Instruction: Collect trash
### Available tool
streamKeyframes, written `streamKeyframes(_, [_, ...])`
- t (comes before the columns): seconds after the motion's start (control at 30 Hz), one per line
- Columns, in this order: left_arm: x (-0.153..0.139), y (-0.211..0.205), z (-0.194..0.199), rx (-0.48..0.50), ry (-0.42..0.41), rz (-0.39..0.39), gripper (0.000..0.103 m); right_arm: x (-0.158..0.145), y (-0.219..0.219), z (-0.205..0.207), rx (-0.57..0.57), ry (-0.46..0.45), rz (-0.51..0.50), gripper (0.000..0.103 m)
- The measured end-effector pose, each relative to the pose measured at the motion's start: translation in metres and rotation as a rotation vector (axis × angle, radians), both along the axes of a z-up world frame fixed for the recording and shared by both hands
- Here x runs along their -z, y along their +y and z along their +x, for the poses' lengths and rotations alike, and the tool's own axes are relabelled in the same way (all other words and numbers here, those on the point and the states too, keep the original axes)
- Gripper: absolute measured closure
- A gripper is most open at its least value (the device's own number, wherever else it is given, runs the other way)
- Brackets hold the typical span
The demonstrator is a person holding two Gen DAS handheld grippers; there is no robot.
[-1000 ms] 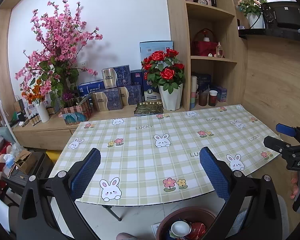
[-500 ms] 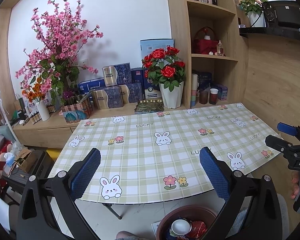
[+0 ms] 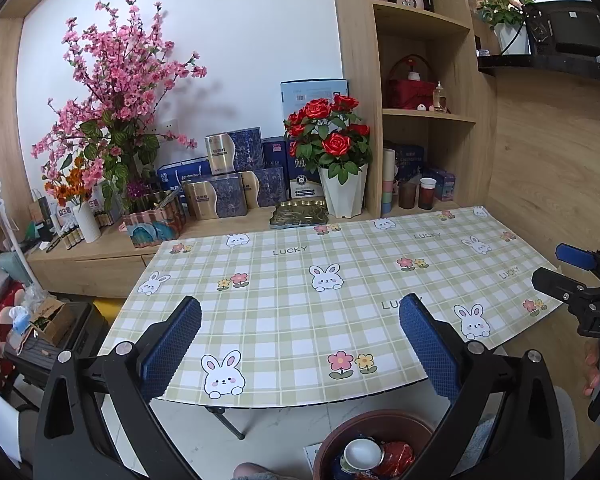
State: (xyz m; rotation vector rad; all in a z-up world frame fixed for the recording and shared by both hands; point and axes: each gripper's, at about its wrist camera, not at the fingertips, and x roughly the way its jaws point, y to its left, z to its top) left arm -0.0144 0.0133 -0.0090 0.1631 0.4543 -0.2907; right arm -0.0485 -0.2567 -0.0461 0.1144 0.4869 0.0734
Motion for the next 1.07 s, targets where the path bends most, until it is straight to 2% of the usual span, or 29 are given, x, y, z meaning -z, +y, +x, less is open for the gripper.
streamKeyframes(1.07, [-0.0044,0.007,-0.0018,-0.019,0.01,-0.023,0.006,-0.0048,-0.0064,-0.0011,0.005,-0.013,-0.002,0.006])
